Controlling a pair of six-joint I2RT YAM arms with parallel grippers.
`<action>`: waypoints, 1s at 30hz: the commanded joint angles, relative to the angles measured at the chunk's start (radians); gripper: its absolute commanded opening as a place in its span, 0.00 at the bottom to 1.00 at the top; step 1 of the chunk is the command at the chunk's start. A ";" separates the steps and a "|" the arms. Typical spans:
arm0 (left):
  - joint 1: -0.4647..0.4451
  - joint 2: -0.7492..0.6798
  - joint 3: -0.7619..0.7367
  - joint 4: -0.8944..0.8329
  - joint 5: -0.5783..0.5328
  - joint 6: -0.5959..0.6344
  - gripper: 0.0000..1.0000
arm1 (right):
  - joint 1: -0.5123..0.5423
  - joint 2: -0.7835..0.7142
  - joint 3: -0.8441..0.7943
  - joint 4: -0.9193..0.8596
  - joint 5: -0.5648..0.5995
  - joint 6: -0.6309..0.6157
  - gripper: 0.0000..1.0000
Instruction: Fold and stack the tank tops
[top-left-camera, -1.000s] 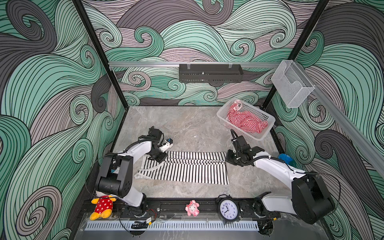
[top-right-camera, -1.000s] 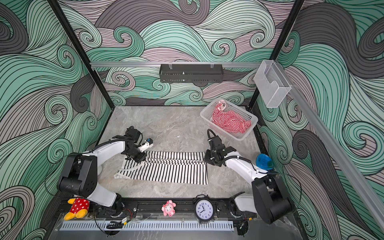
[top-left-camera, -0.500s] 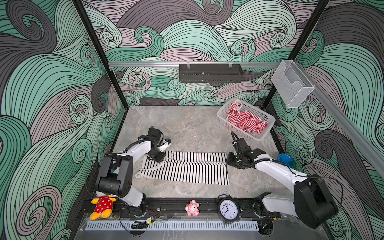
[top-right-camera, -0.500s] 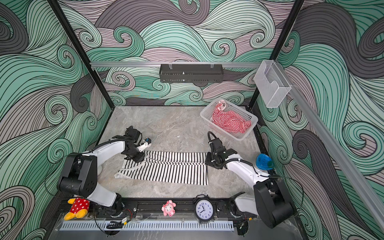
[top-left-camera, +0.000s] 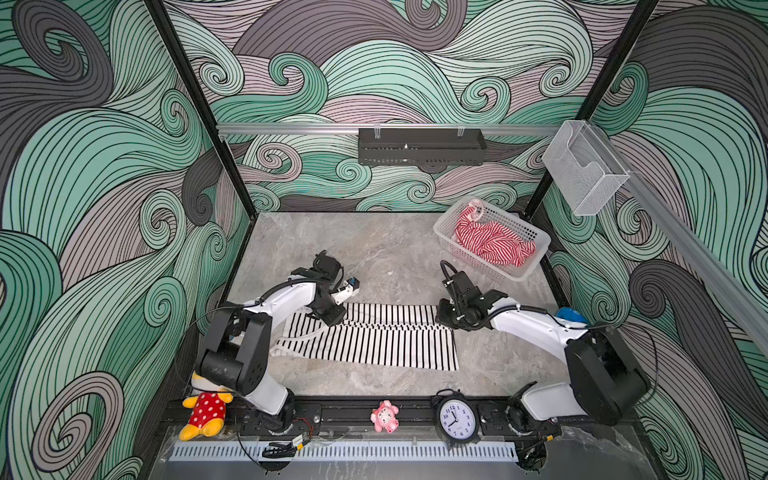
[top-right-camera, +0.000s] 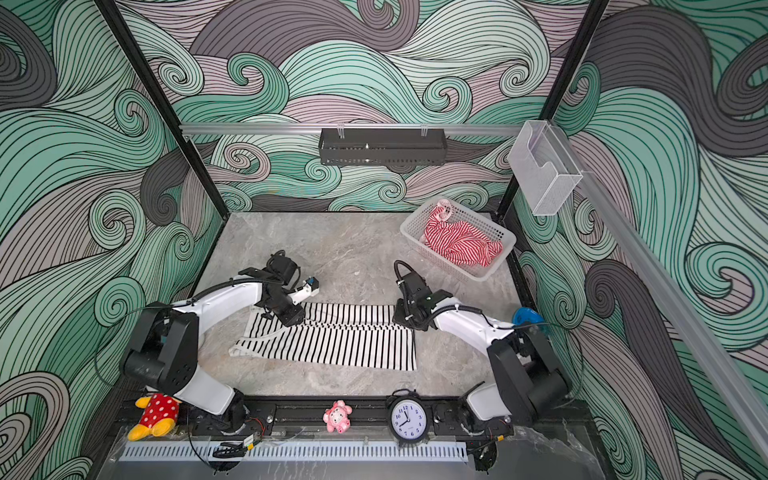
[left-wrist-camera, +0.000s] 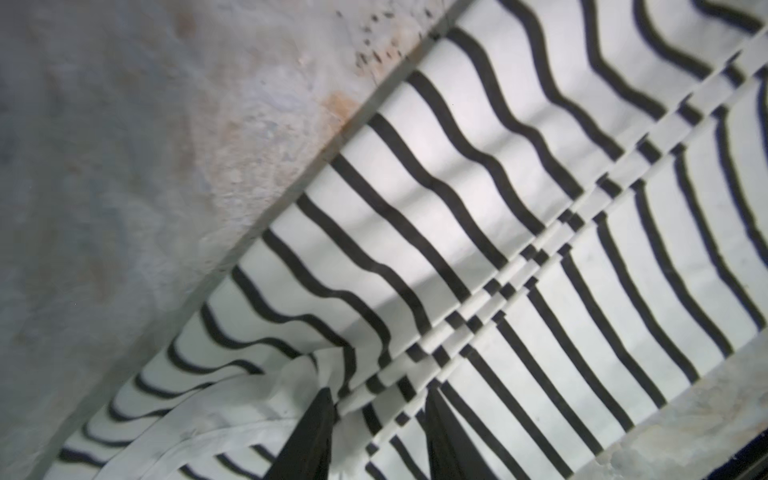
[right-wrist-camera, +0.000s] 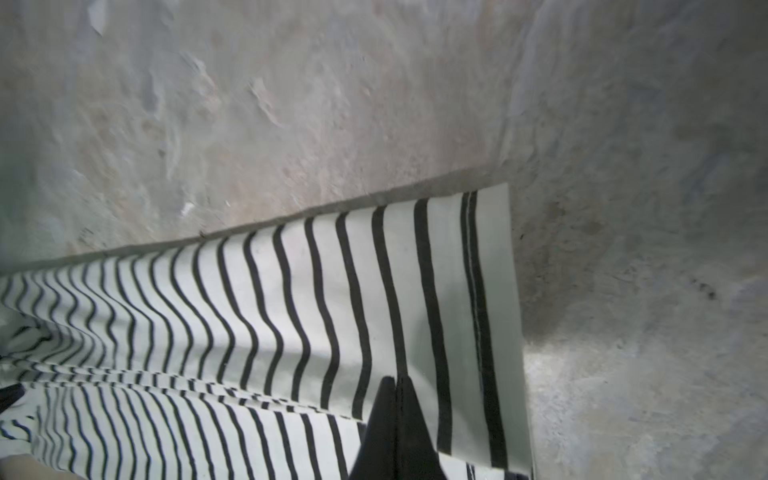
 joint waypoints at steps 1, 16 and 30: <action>-0.033 0.030 -0.019 -0.042 -0.069 0.022 0.40 | 0.019 0.017 -0.007 0.028 0.030 0.036 0.00; -0.043 0.261 0.189 -0.050 -0.286 0.036 0.39 | 0.048 0.054 -0.085 0.022 0.063 0.078 0.10; -0.043 0.722 0.904 -0.229 -0.339 0.102 0.39 | 0.285 0.013 -0.084 -0.102 0.201 0.239 0.13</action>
